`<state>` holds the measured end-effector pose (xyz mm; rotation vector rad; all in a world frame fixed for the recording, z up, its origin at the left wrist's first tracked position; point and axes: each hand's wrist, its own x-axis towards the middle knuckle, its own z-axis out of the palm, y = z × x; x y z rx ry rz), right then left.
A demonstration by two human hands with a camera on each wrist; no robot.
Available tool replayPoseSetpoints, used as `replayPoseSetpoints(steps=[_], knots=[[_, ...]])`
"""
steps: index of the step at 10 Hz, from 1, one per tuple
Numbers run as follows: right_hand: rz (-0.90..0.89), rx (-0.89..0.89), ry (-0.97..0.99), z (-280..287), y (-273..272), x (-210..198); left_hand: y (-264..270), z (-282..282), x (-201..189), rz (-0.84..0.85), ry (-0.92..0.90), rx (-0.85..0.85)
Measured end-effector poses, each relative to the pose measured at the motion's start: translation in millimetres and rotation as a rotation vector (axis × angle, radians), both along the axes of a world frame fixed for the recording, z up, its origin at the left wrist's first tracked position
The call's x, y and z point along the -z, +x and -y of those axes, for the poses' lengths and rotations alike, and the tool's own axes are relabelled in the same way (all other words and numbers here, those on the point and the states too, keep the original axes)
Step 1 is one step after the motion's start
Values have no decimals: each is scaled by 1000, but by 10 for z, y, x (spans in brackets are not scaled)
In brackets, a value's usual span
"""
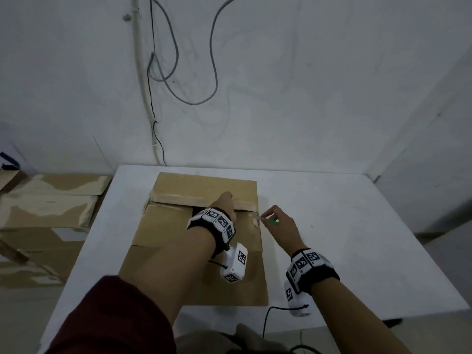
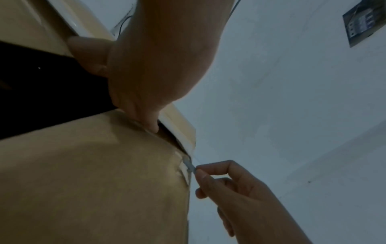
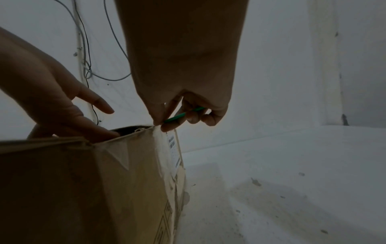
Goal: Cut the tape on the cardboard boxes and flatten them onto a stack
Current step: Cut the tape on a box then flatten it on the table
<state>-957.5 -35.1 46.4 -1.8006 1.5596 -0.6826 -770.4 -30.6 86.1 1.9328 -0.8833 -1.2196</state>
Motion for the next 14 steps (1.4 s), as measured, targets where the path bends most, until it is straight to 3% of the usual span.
replayPoseSetpoints(steps=[1, 2, 3, 4, 7, 10, 12, 14], knots=[[-3, 24, -36, 28, 39, 27, -48, 59, 127, -153, -42, -60], [-36, 10, -67, 60, 66, 38, -137, 180, 171, -707, -11, -490], [-48, -3, -83, 109, 66, 45, -184, 159, 206, -502, -39, -325], [-62, -43, -95, 163, 49, 31, -211, 180, 167, -727, -47, -429], [-97, -79, -166, 334, 187, 61, -98, 367, 271, -703, -106, -479], [179, -13, -38, 382, -83, -4, -25, 465, 395, -855, -135, -604], [211, 72, 129, 569, 89, -93, 4, 447, 465, -938, -73, -552], [225, 95, 148, 677, 224, -100, 42, 498, 508, -956, -25, -475]])
